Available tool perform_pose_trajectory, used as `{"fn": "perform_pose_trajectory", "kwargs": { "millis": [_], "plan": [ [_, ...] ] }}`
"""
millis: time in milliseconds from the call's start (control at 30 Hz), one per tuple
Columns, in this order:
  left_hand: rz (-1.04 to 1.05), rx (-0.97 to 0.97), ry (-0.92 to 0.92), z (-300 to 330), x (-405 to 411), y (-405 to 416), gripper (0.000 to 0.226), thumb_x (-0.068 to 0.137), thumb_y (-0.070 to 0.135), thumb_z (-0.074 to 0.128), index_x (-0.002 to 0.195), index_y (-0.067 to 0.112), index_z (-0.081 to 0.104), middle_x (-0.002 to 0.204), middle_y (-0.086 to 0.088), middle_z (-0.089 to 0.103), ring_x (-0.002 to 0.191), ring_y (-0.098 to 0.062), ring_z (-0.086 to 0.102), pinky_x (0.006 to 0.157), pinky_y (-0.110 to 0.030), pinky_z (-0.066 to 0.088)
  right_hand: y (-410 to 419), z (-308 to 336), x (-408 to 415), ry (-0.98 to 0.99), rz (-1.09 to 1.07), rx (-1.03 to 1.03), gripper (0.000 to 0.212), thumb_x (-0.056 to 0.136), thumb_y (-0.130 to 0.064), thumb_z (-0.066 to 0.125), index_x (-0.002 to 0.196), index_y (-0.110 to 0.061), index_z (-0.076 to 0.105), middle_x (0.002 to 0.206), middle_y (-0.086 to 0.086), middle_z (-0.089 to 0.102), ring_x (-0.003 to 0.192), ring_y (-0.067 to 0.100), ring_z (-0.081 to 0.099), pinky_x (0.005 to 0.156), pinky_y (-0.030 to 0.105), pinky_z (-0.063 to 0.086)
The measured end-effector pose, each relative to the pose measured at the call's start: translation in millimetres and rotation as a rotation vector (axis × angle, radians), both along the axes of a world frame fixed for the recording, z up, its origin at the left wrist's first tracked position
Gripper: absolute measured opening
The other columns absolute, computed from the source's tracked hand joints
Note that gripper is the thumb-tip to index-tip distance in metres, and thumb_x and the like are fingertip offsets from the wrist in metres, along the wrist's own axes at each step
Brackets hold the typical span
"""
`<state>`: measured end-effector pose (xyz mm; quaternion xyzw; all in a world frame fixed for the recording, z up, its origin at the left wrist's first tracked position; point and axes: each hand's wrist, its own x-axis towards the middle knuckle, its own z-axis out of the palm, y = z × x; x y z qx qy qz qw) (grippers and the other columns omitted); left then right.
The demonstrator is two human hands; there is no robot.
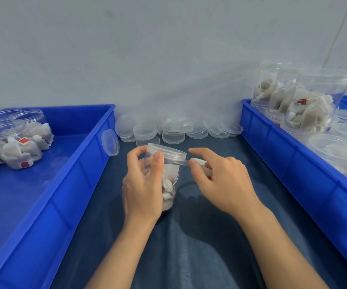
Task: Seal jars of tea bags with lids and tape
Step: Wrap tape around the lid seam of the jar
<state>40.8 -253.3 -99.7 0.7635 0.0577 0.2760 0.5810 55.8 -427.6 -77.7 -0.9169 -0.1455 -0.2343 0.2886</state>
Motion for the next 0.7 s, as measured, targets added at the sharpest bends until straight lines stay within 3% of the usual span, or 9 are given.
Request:
{"fn": "perform_pose_trajectory", "kwargs": {
  "millis": [133,300,400,500,633,700],
  "plan": [
    [-0.016,-0.018,-0.02,0.7,0.4,1.5,0.048,0.09,0.077,0.047,0.121,0.041,0.057,0.105,0.019,0.073,0.101,0.01,0.065,0.073,-0.004,0.043,1.7,-2.3,1.0,-0.017,-0.01,-0.014,0.047,0.097,-0.059,0.032,0.128,-0.042,0.062,0.053,-0.009,0.057,0.058,0.021,0.054,0.07,0.04,0.054],
    [-0.048,-0.009,-0.033,0.7,0.3,2.6,0.044,0.093,0.072,0.047,0.119,0.038,0.058,0.101,0.018,0.074,0.1,0.008,0.067,0.075,-0.005,0.045,3.7,-4.9,1.2,-0.092,-0.04,-0.03,0.039,0.099,-0.054,0.04,0.123,-0.04,0.067,0.043,-0.017,0.036,0.05,0.017,0.042,0.062,0.037,0.052],
    [-0.071,-0.031,-0.025,-0.7,0.9,3.0,0.039,0.095,0.07,0.048,0.115,0.038,0.059,0.102,0.025,0.072,0.095,0.005,0.069,0.073,-0.006,0.046,4.8,-3.6,-0.4,-0.12,-0.049,-0.039,0.041,0.098,-0.055,0.037,0.122,-0.041,0.067,0.042,-0.016,0.033,0.048,0.017,0.041,0.058,0.035,0.05],
    [-0.112,-0.09,0.013,-0.4,3.4,4.5,0.033,0.095,0.068,0.048,0.108,0.04,0.061,0.095,0.017,0.076,0.088,0.0,0.071,0.073,-0.013,0.049,6.1,-1.5,-3.4,-0.147,-0.045,-0.028,0.04,0.098,-0.054,0.037,0.121,-0.041,0.068,0.043,-0.015,0.033,0.046,0.017,0.042,0.055,0.034,0.049],
    [-0.196,-0.108,0.09,3.2,3.8,9.8,0.037,0.09,0.075,0.047,0.107,0.044,0.059,0.101,0.014,0.078,0.1,0.003,0.071,0.086,-0.034,0.051,8.5,1.0,-6.1,-0.178,-0.064,-0.028,0.039,0.098,-0.054,0.039,0.118,-0.04,0.07,0.047,-0.015,0.04,0.05,0.024,0.052,0.055,0.034,0.048],
    [-0.232,-0.051,0.113,5.4,0.6,9.6,0.045,0.082,0.08,0.05,0.109,0.045,0.055,0.1,0.017,0.077,0.095,0.003,0.071,0.082,-0.031,0.054,9.5,1.7,-6.5,-0.19,-0.069,-0.032,0.041,0.098,-0.054,0.038,0.117,-0.04,0.071,0.049,-0.012,0.05,0.052,0.026,0.056,0.056,0.035,0.05]
  ]
}}
